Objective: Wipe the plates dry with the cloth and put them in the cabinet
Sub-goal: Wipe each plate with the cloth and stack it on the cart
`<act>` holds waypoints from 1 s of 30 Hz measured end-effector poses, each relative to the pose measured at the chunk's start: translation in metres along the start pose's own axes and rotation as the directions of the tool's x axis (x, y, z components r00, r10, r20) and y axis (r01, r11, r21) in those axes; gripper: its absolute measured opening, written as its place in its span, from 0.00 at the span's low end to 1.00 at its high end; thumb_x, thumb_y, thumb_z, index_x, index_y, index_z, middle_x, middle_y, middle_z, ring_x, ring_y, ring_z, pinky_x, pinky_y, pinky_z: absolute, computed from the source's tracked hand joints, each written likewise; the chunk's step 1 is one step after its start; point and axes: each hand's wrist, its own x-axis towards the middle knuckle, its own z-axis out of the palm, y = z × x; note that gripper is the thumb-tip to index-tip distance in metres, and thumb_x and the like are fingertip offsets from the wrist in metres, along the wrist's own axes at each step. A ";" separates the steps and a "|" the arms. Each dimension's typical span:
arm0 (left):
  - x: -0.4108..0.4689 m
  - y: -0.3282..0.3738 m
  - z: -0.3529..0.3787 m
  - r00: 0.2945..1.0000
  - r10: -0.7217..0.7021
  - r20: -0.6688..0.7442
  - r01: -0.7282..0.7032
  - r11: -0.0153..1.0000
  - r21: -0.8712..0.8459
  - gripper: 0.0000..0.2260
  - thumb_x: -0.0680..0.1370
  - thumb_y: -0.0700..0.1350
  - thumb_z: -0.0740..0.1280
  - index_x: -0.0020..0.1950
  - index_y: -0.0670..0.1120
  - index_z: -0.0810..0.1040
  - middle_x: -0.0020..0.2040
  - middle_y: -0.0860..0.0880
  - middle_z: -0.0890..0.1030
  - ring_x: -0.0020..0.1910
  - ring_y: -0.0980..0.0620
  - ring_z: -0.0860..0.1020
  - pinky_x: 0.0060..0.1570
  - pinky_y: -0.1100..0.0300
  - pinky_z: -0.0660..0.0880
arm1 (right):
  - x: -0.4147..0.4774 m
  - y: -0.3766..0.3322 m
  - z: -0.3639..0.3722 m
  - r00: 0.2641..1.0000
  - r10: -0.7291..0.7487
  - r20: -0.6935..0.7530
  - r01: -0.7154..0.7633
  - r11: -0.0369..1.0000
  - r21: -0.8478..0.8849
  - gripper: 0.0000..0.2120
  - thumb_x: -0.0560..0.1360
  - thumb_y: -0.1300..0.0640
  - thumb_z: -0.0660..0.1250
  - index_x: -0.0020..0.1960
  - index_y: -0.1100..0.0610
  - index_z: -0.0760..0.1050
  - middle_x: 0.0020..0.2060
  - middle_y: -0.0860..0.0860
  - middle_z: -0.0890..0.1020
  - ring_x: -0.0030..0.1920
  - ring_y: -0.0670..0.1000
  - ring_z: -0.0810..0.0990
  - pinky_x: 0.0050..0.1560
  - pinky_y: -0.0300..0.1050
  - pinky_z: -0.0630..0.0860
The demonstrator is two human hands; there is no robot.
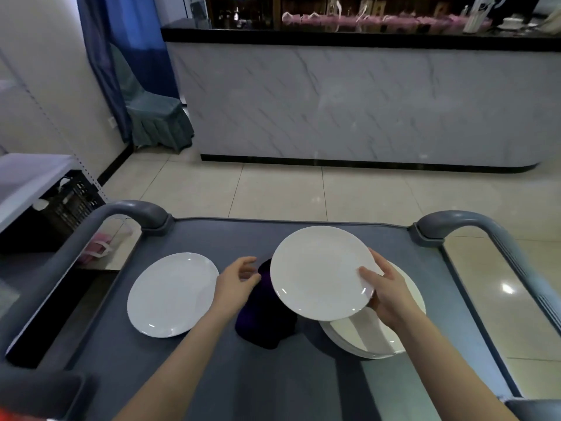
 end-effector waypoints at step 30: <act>0.016 0.064 -0.059 0.940 0.160 -0.302 -0.083 0.964 0.254 0.12 0.79 0.55 0.66 0.50 0.47 0.73 0.46 0.48 0.80 0.46 0.46 0.78 0.44 0.51 0.76 | -0.003 0.003 0.009 0.999 0.014 -0.035 -0.014 1.000 -0.001 0.17 0.80 0.61 0.65 0.67 0.49 0.75 0.53 0.53 0.85 0.53 0.61 0.83 0.43 0.54 0.82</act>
